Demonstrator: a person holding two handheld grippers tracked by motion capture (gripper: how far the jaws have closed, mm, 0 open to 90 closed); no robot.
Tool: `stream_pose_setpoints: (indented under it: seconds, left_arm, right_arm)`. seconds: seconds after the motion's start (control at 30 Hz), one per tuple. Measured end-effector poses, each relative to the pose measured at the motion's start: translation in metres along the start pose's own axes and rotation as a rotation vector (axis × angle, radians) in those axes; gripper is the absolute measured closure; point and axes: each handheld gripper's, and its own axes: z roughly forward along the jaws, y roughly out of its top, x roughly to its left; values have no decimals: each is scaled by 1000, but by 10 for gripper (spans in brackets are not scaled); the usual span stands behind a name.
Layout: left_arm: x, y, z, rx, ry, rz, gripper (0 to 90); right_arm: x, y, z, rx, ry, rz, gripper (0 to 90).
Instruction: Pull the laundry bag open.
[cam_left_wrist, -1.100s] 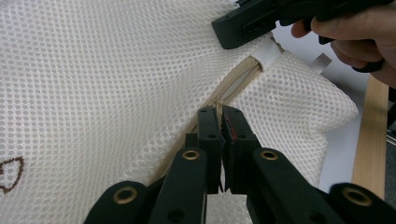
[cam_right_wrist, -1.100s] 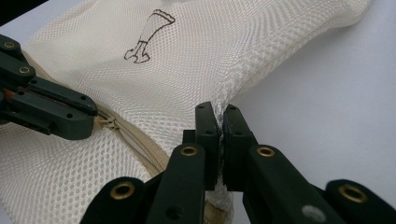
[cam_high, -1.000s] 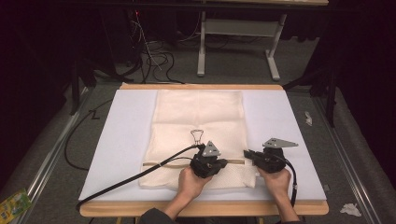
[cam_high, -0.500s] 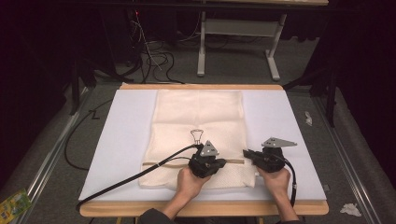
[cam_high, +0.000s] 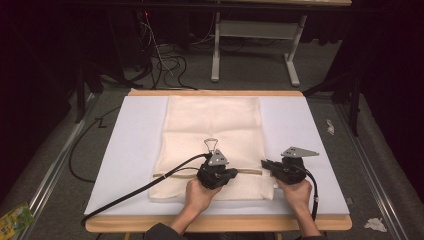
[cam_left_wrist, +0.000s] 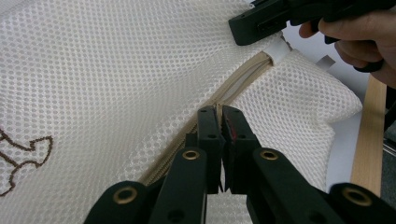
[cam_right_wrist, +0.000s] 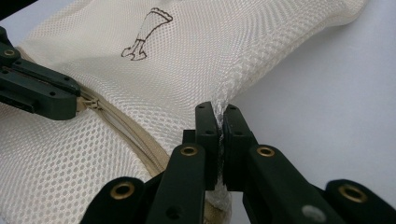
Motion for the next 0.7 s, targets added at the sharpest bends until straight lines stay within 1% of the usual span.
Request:
stream_pose_setpoints:
  seconds: [0.23, 0.3, 0.53, 0.6, 0.7]
  left_arm:
    - [3, -1, -4, -4, 7, 1, 871]
    - [4, -2, -6, -7, 8, -8, 871]
    - [9, -5, -15, -8, 25, -11, 871]
    - [10, -6, -17, -11, 23, -18, 871]
    - [9, -7, -18, -11, 27, -8, 871]
  right_arm:
    - [-1, 0, 1, -3, -3, -3, 887]
    - [-1, 0, 0, -1, -3, -2, 887]
    - [-3, 0, 0, -8, -6, 5, 887]
    - [-3, -1, 1, -7, -5, 1, 887]
    - [-4, -1, 0, -7, -7, -2, 887]
